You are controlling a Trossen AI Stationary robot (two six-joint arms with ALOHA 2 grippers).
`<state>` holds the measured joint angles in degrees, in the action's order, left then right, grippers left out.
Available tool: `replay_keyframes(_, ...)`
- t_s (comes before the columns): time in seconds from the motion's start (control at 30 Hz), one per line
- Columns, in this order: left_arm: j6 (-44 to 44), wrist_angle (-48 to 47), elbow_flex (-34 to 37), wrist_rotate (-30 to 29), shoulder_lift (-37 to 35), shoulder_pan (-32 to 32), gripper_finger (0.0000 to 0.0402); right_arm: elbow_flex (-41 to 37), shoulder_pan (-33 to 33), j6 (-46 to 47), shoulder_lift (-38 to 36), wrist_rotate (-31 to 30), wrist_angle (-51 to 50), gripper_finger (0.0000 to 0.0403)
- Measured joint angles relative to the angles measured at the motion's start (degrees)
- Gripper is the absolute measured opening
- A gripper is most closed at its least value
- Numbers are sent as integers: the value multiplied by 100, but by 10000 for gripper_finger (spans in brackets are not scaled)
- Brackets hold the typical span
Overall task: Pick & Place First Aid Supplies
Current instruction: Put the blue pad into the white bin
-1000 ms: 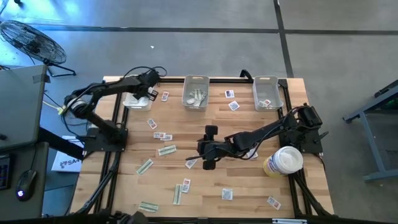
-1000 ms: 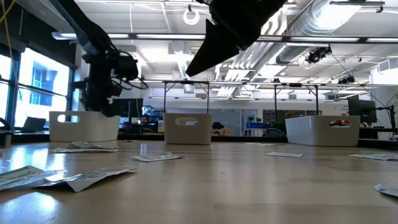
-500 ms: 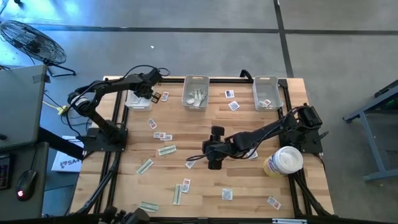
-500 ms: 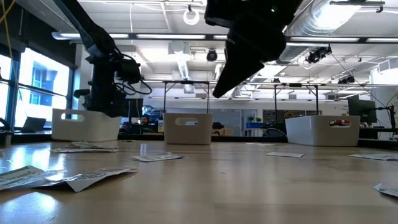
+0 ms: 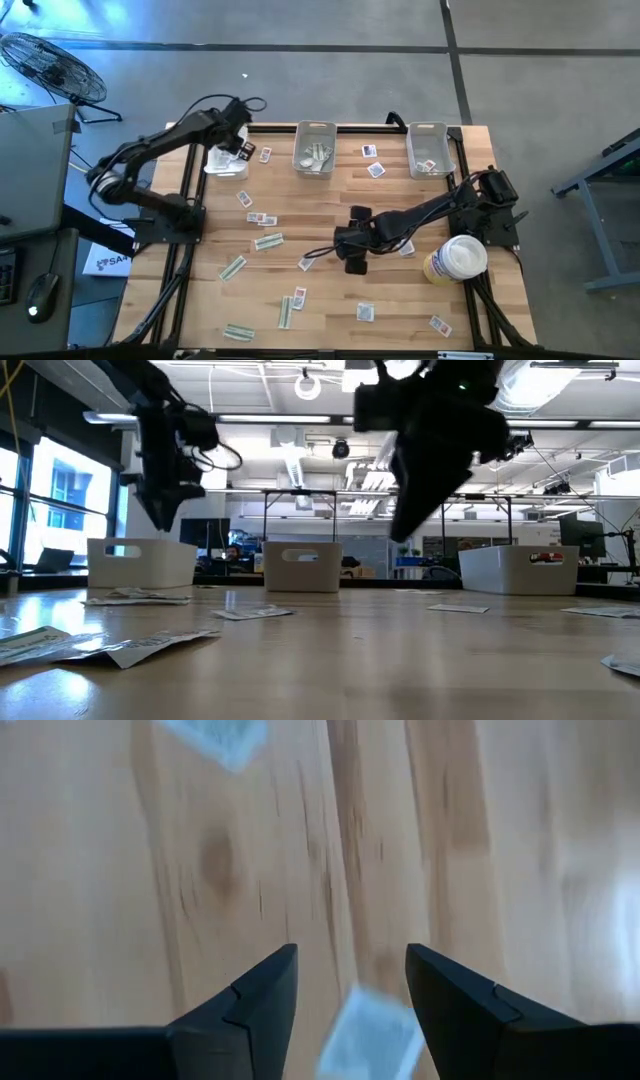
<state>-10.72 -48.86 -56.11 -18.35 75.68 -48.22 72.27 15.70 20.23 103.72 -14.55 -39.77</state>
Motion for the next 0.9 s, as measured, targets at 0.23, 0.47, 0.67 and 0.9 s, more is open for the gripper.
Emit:
replay_keyframes(0.23, -81, -29, 463, 797, -941, 614, 99, 0, 4, 937, 0, 218, -1315, 181)
replay_keyframes(0.47, -505, 630, 1300, 896, -1807, 1768, 99, 0, -31, 972, 64, 353, -1173, 181)
replay_keyframes(0.67, -828, 1690, 1987, 859, -2434, 2660, 99, 0, -362, 1570, 191, 451, -925, 181)
replay_keyframes(0.9, -905, 3207, 2709, 831, -2688, 3408, 99, -2, -891, 1229, 203, 504, -1198, 181)
